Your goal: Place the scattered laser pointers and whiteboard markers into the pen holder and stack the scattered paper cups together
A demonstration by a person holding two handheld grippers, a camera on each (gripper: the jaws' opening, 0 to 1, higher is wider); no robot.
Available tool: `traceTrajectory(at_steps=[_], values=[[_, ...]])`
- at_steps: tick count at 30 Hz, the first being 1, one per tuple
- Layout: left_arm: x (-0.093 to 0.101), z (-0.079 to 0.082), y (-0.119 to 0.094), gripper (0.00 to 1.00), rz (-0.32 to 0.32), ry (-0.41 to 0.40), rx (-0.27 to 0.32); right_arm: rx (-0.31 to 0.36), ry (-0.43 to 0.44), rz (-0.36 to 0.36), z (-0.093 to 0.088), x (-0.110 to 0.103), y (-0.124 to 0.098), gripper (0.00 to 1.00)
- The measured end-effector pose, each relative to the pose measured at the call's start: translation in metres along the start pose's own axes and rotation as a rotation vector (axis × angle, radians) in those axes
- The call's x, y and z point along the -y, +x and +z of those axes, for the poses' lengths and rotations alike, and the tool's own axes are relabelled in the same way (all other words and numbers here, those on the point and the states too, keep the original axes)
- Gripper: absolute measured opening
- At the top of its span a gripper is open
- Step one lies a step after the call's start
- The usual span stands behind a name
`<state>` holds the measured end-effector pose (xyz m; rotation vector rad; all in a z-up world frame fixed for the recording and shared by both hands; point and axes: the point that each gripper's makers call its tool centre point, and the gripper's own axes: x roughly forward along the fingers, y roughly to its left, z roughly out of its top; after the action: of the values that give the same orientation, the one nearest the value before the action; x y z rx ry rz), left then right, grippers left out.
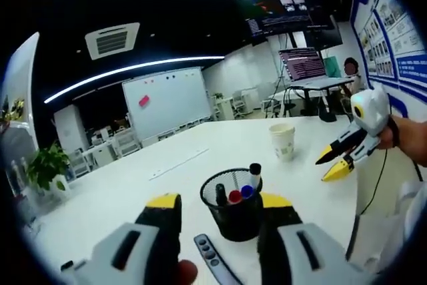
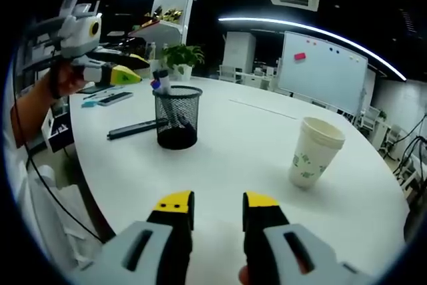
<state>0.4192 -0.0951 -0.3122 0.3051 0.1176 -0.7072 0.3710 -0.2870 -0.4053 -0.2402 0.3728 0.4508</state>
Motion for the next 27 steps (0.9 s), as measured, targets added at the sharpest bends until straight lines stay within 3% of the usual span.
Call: traceTrajectory(at_steps=[17,27], values=[[-0.007,-0.017,-0.008,0.45,0.039,-0.076,-0.053,-0.001,-0.005,-0.012,0.001,0.004,-0.002,0.29],[-0.012,-0.045,-0.016,0.43,0.075,-0.120,-0.129,-0.007,-0.009,-0.011,0.000,0.004,-0.001,0.29]])
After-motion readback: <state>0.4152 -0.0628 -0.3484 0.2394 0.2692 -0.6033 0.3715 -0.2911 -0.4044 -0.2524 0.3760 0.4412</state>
